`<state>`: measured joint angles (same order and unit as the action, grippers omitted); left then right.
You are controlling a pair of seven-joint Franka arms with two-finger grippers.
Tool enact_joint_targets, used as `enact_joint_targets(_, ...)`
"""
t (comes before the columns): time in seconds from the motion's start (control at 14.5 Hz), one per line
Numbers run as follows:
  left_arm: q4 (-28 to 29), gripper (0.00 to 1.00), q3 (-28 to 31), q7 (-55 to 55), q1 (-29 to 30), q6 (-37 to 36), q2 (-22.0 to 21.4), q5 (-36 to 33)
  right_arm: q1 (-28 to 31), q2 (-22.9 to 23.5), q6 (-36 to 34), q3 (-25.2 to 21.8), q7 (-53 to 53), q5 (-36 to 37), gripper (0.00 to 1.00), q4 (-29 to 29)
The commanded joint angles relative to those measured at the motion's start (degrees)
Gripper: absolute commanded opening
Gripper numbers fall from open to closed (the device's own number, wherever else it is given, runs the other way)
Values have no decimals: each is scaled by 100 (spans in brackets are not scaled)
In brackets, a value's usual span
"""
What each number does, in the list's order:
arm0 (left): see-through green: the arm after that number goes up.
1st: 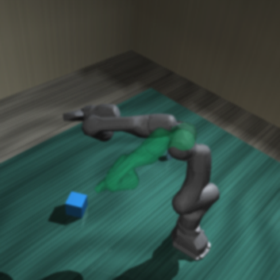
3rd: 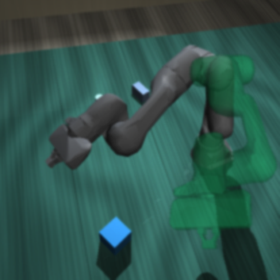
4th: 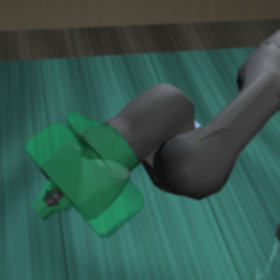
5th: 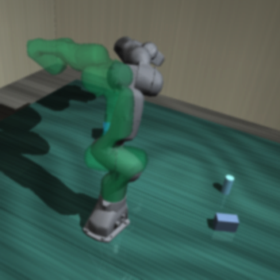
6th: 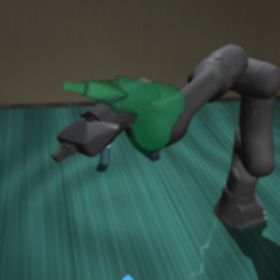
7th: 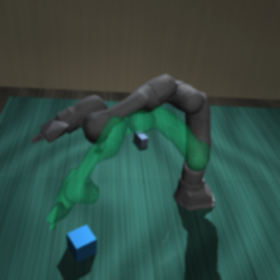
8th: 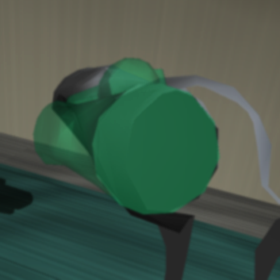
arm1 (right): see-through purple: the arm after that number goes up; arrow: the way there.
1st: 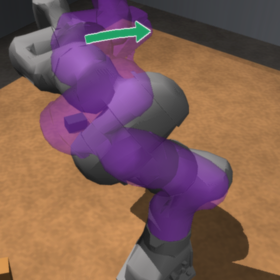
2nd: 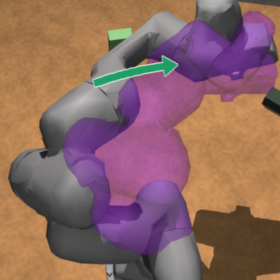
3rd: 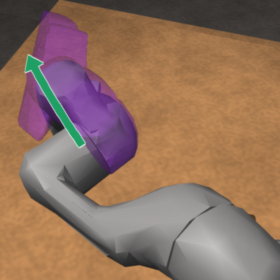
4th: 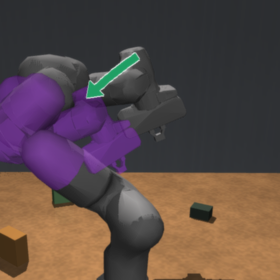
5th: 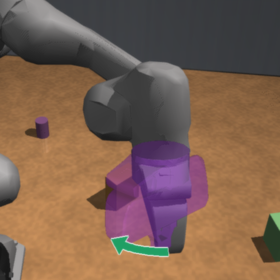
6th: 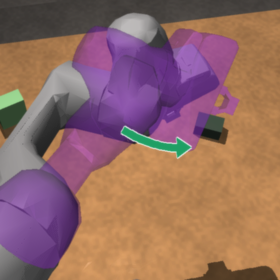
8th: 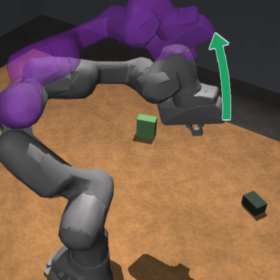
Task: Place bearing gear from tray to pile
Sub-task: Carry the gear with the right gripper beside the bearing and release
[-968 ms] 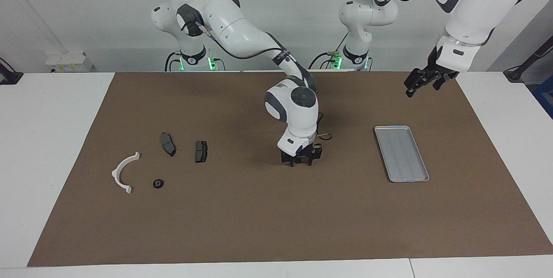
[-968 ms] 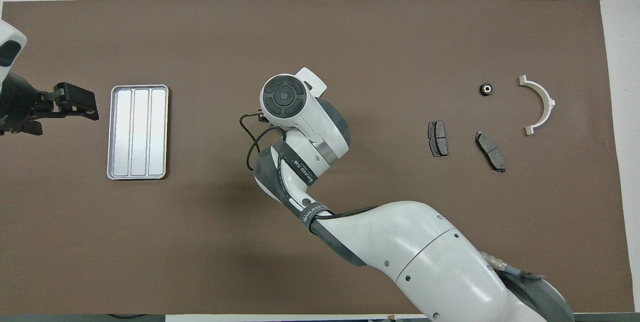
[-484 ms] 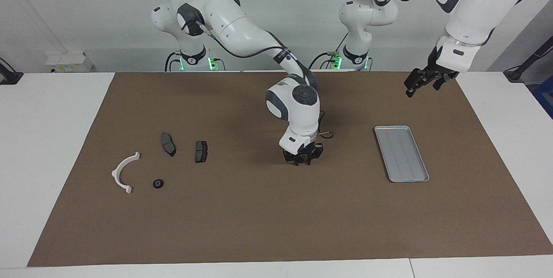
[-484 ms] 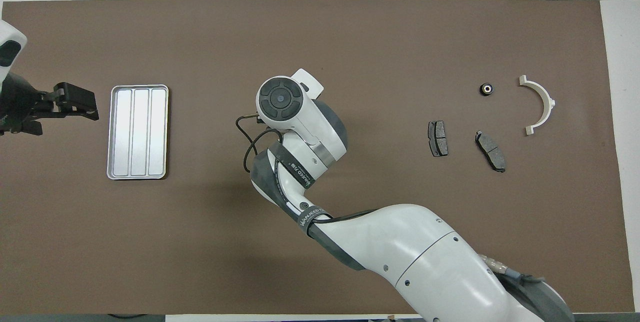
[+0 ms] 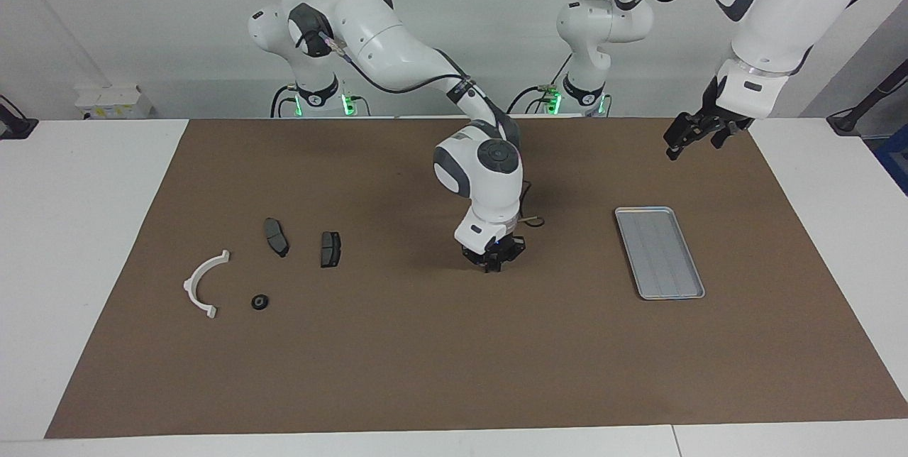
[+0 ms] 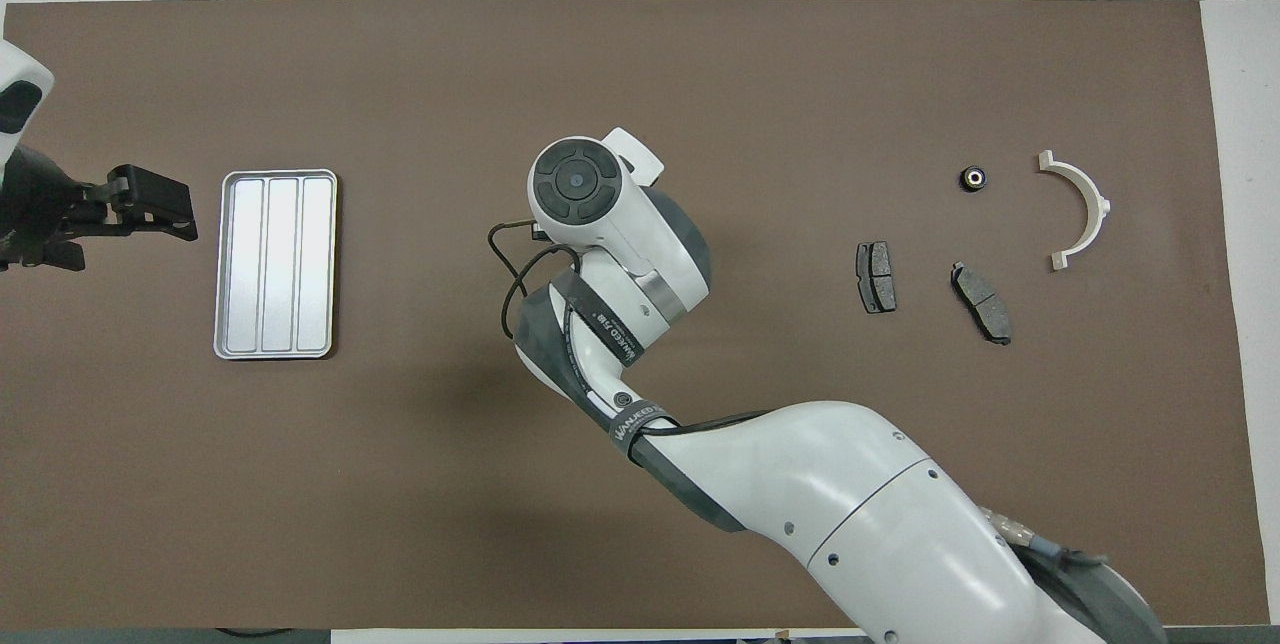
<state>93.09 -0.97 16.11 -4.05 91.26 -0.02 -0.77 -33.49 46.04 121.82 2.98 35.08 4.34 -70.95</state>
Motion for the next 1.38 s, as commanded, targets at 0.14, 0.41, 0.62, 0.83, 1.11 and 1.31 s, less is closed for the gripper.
enact_joint_targets(0.14, 122, 100, -17, -55, 62, 76, -121, 50, 895, -596, -632, 168, -1141, -108, 0, -138)
enact_joint_targets(0.41, 122, 100, -17, -55, 62, 67, -121, 50, 1861, -877, -807, 221, -2783, -267, 0, -156)
enact_joint_targets(0.62, 122, 100, -17, -55, 62, 76, -121, 50, 2565, -957, -861, 221, -3910, -302, 0, -304)
enact_joint_targets(0.83, 122, 100, -17, -55, 62, 76, -121, 50, 2848, -1211, -817, 221, -4386, -311, 0, -936)
enact_joint_targets(1.11, 122, 100, -17, -55, 62, 76, -121, 50, 3111, -1580, -450, 221, -4711, -311, 0, -1885)
enact_joint_targets(1.31, 122, 100, -17, -55, 62, 67, -121, 50, 3358, -1748, 78, 221, -5080, -311, 0, -2448)
